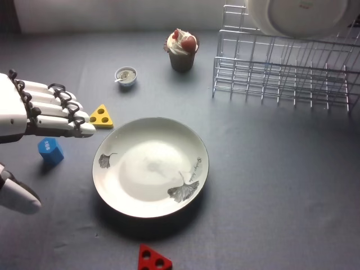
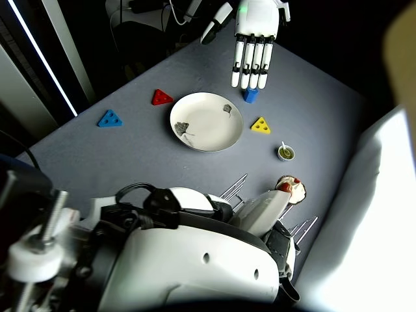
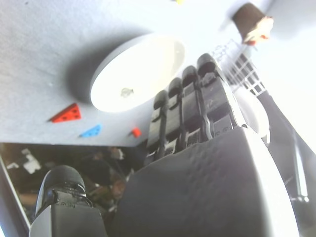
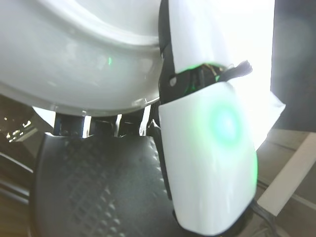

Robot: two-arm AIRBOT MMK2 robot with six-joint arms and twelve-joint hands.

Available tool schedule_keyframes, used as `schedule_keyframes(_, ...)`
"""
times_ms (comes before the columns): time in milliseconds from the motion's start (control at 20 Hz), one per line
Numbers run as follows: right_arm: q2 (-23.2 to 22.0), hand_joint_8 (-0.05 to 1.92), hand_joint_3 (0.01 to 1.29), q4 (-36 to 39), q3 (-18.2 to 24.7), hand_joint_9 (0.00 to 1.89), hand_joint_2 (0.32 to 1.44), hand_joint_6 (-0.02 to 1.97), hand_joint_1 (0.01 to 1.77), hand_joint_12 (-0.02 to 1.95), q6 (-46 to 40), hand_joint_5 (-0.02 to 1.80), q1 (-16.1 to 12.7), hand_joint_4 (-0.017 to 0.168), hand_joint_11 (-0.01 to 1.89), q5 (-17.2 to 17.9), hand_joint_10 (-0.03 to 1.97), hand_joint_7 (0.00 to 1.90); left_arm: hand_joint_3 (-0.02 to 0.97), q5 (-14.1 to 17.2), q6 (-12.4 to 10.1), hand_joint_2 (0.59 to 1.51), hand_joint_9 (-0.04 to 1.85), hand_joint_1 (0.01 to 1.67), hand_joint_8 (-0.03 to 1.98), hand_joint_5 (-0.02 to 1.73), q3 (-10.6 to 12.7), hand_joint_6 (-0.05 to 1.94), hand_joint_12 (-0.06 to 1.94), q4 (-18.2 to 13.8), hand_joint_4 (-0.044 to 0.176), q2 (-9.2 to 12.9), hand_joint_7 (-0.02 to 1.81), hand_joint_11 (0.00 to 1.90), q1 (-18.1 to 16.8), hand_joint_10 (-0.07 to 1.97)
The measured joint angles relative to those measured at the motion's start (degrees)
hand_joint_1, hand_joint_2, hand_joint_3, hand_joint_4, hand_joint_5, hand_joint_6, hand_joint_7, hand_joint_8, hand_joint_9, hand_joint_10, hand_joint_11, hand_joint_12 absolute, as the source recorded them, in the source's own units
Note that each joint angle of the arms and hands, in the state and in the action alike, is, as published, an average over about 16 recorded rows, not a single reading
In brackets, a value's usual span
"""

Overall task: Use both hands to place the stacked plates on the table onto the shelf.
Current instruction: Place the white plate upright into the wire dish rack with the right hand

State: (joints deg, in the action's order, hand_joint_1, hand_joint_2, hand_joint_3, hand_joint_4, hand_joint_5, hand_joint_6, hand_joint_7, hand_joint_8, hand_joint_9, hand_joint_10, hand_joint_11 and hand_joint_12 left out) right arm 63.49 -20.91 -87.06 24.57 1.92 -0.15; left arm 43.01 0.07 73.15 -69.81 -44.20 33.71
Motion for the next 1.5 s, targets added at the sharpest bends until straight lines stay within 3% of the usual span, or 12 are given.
schedule_keyframes(200, 1.2, 0.4, 0.01, 0.1, -1.8, 1.16, 0.94, 0.85, 1.49, 1.39, -0.5, 0.97, 1.2, -0.006, 0.94, 0.0, 0.59, 1.17, -0.007, 0.3, 0.0, 0.953, 0.15, 0.1, 0.01, 0.13, 0.3, 0.02, 0.01, -0.5, 0.002, -0.8, 0.14, 0.16, 0.1, 0.01)
schedule_keyframes(500, 3.0, 0.31, 0.01, 0.3, -4.1, 1.16, 0.94, 0.84, 1.49, 1.39, -1.0, 0.97, 2.9, -0.006, 0.94, 0.0, 0.57, 1.2, -0.007, 1.5, 0.0, 0.954, 0.16, 0.12, 0.01, 0.13, 0.2, 0.02, 0.01, -2.0, 0.002, -1.8, 0.15, 0.15, 0.3, 0.01)
schedule_keyframes(950, 5.1, 0.28, 0.01, 1.0, -6.2, 1.17, 0.94, 0.84, 1.49, 1.33, -1.6, 0.98, 5.5, -0.006, 0.98, 0.8, 0.57, 1.2, -0.006, 3.6, 0.0, 0.955, 0.15, 0.11, 0.01, 0.14, -1.8, 0.02, 0.01, -5.2, 0.001, -1.7, 0.15, 0.16, 1.4, 0.01)
schedule_keyframes(1150, 5.8, 0.22, 0.01, 1.5, -6.7, 1.14, 0.95, 0.8, 1.45, 1.13, -2.1, 0.96, 6.3, -0.006, 1.0, 1.6, 0.47, 1.15, -0.006, 3.5, 0.0, 0.953, 0.16, 0.1, 0.01, 0.14, -2.9, 0.02, 0.01, -6.2, 0.001, -1.6, 0.16, 0.16, 2.1, 0.01)
schedule_keyframes(1500, 6.4, 0.16, 0.02, 2.3, -7.1, 1.03, 0.97, 0.45, 1.28, 0.68, -3.1, 0.86, 7.2, -0.005, 1.01, 2.9, 0.22, 0.96, -0.006, 1.6, 0.0, 0.947, 0.16, 0.1, 0.01, 0.15, -4.2, 0.02, 0.01, -6.4, 0.001, -2.0, 0.16, 0.17, 3.3, 0.01)
